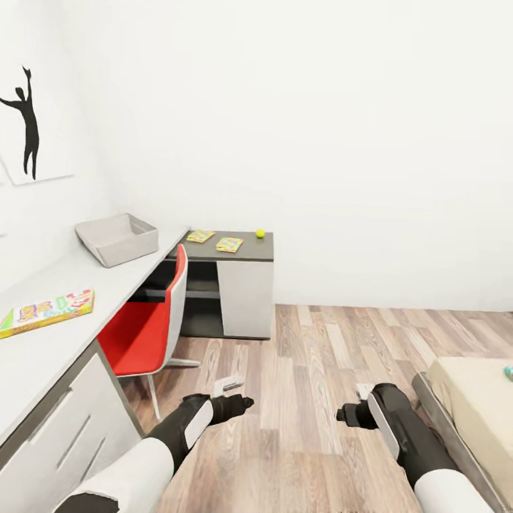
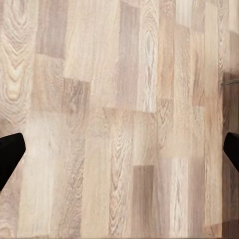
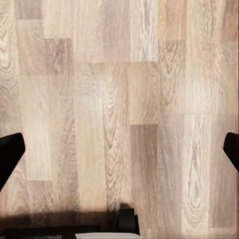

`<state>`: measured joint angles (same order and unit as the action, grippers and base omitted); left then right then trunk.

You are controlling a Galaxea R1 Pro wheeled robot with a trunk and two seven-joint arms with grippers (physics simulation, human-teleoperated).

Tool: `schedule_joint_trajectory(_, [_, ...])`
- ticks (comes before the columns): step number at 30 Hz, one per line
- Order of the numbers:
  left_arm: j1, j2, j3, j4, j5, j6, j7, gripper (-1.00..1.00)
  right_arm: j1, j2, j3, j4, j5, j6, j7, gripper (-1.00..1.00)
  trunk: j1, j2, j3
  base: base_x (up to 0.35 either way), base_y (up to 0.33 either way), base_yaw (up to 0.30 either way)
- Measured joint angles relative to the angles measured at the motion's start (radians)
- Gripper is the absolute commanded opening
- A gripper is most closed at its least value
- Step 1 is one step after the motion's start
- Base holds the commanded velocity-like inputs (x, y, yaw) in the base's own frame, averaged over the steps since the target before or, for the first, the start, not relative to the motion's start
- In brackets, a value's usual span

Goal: Put all the toys in the child's room - the three board games (two on the bed and one on the table), the two jigsaw puzzles on the table, and the tennis ball on the table - inside the toy box on the table in the child's room.

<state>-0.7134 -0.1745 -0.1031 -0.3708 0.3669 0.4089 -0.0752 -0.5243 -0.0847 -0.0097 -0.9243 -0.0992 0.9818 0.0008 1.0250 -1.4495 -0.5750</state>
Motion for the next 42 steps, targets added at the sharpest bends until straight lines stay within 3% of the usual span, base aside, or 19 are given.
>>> schedule_joint_trajectory(1, [0.001,0.0,-0.001,-0.002,0.0,0.0,0.001,1.0,0.001,0.0,0.0,-0.002,0.0,0.001,0.0,1.0,0.0,0.0,0.0,0.0,0.0,-0.262])
schedule_joint_trajectory(3, [0.049,0.0,-0.036,-0.113,0.017,0.029,0.061,1.0,0.051,0.0,0.0,-0.106,0.0,0.041,0.0,1.0,0.0,0.0,-0.001,0.0,0.0,-0.262])
schedule_joint_trajectory(4, [0.05,0.0,-0.036,-0.115,0.017,0.03,0.062,1.0,0.052,0.0,0.0,-0.108,0.0,0.042,0.0,1.0,0.0,0.0,-0.002,0.0,0.0,-0.262])
schedule_joint_trajectory(6, [0.099,0.0,-0.066,-0.234,0.054,0.072,0.126,1.0,0.096,0.0,0.0,-0.2,-0.001,0.061,0.0,1.0,0.0,0.0,-0.003,0.0,0.0,-0.262])
schedule_joint_trajectory(7, [0.099,0.0,-0.067,-0.236,0.054,0.073,0.127,1.0,0.097,0.0,0.0,-0.202,0.0,0.061,0.0,1.0,0.0,0.0,-0.003,0.0,0.0,-0.263])
schedule_joint_trajectory(9, [0.143,0.0,-0.108,-0.347,0.113,0.109,0.201,1.0,0.129,0.0,0.0,-0.268,-0.001,0.061,0.0,1.0,0.0,0.0,-0.005,0.0,0.0,-0.263])
schedule_joint_trajectory(10, [0.144,0.0,-0.108,-0.349,0.115,0.109,0.203,1.0,0.129,0.0,0.0,-0.269,0.0,0.061,0.0,1.0,0.0,0.0,-0.005,0.0,0.0,-0.263])
schedule_joint_trajectory(12, [0.178,0.0,-0.164,-0.441,0.177,0.133,0.285,1.0,0.15,0.0,0.0,-0.312,-0.001,0.061,0.0,1.0,0.0,0.0,-0.006,0.0,0.0,-0.263])
schedule_joint_trajectory(15, [0.19,0.0,-0.195,-0.48,0.208,0.141,0.332,1.0,0.158,0.0,0.0,-0.328,-0.001,0.061,0.0,1.0,0.0,0.0,-0.008,0.0,0.0,-0.263])
schedule_joint_trajectory(17, [0.208,0.0,-0.249,-0.537,0.261,0.154,0.418,1.0,0.168,0.0,0.0,-0.35,0.0,0.061,-0.001,1.0,0.0,0.0,-0.009,0.0,0.0,-0.263])
schedule_joint_trajectory(18, [0.208,0.0,-0.25,-0.538,0.262,0.154,0.42,1.0,0.168,0.0,0.0,-0.35,0.0,0.061,-0.001,1.0,0.0,0.0,-0.01,0.0,0.0,-0.263])
schedule_joint_trajectory(20, [0.22,0.0,-0.292,-0.576,0.308,0.162,0.492,1.0,0.176,0.0,-0.001,-0.365,0.0,0.061,-0.001,1.0,0.0,0.0,-0.011,0.0,0.0,-0.263])
schedule_joint_trajectory(21, [0.22,0.0,-0.293,-0.577,0.309,0.162,0.493,1.0,0.176,0.0,-0.001,-0.365,0.0,0.061,-0.001,1.0,0.0,0.0,-0.012,0.0,0.0,-0.263])
schedule_joint_trajectory(23, [0.227,0.0,-0.321,-0.601,0.346,0.167,0.542,1.0,0.18,-0.001,-0.002,-0.374,0.001,0.061,-0.001,1.0,0.0,0.0,-0.013,0.0,0.0,-0.263])
schedule_joint_trajectory(31, [0.236,0.003,-0.353,-0.631,0.394,0.173,0.602,1.0,0.186,-0.002,-0.032,-0.387,0.001,0.061,-0.001,1.0,0.0,0.0,-0.018,0.0,0.0,-0.263])
schedule_joint_trajectory(42, [0.236,0.004,-0.369,-0.644,0.409,0.176,0.622,1.0,0.187,-0.004,-0.082,-0.397,0.002,0.061,-0.001,1.0,0.0,0.0,-0.026,0.0,0.0,-0.263])
